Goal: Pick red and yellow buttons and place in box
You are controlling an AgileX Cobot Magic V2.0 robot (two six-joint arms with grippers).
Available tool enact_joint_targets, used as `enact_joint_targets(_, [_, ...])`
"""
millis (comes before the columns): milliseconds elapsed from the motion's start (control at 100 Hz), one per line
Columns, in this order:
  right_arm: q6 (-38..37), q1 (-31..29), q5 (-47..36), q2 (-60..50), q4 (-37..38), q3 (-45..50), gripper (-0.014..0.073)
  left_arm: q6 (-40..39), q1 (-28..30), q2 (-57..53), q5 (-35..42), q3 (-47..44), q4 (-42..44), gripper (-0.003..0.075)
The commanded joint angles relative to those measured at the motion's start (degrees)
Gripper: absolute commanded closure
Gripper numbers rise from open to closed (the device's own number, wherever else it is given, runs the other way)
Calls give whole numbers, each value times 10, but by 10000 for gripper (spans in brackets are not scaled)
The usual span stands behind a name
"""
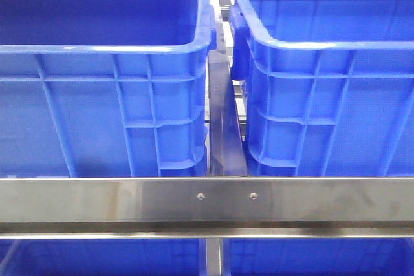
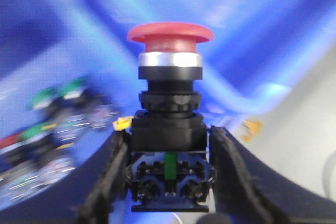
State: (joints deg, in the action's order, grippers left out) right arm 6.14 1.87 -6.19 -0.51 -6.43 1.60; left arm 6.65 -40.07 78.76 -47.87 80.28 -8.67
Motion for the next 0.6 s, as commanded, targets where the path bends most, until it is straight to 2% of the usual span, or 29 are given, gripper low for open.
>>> enact_joint_targets(0, [0, 0, -56, -15, 5, -15, 662, 0, -35, -20, 33, 18, -8, 739])
enact_joint_targets(120, [-9, 0, -25, -15, -13, -47, 662, 0, -60, -20, 34, 18, -8, 739])
enact_joint_targets(220, [-9, 0, 35, -8, -47, -105, 662, 0, -65, -20, 34, 18, -8, 739])
enact_joint_targets(410, [-9, 0, 201, 58, -53, -258, 662, 0, -65, -20, 34, 18, -8, 739])
enact_joint_targets(590, [-9, 0, 367, 174, -53, -408, 662, 0, -65, -20, 34, 18, -8, 739])
